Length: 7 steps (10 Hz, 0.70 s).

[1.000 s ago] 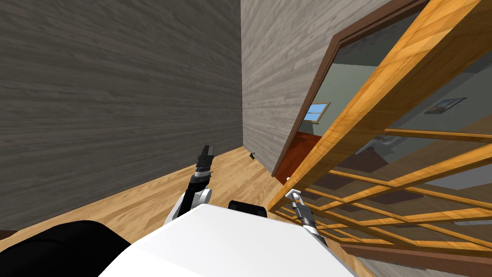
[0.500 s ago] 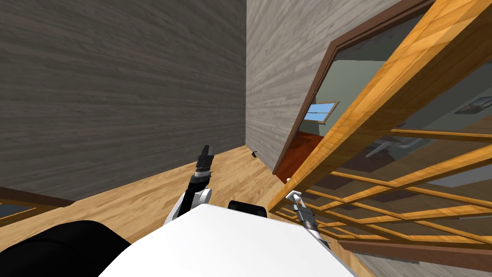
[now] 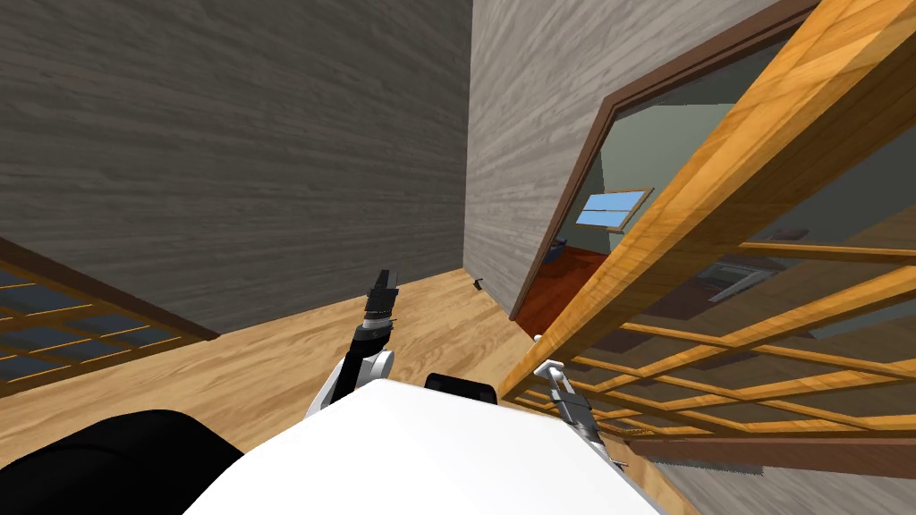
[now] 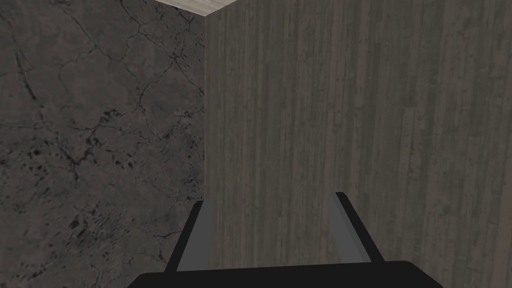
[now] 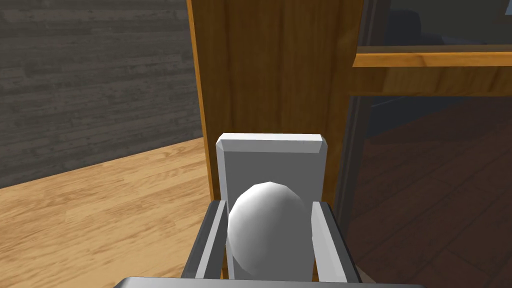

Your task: Pull the door open

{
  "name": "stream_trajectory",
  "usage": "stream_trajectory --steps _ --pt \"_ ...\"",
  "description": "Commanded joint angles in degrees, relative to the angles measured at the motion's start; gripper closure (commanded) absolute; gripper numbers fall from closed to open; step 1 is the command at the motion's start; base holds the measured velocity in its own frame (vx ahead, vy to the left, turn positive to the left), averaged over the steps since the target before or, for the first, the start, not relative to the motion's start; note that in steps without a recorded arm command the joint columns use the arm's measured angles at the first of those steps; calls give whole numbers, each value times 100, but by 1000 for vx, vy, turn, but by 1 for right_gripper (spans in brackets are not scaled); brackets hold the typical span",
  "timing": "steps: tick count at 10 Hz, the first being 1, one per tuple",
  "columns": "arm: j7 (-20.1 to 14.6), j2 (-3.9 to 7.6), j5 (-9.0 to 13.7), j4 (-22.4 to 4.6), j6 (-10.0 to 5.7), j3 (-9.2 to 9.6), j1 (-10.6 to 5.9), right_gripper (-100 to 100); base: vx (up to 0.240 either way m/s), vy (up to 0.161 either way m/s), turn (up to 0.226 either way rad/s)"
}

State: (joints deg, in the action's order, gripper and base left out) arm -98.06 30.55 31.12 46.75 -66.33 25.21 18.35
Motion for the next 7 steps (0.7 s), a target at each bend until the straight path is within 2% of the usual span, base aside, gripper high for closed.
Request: stream_trajectory --steps 1,5,7 --pt "0 0 0 0 0 0 0 100 -94 -21 25" --pt "-148 65 -55 -197 -213 125 -23 100 -177 -37 137" --pt "-220 100 -80 -295 -322 180 -40 100 -233 -54 140"
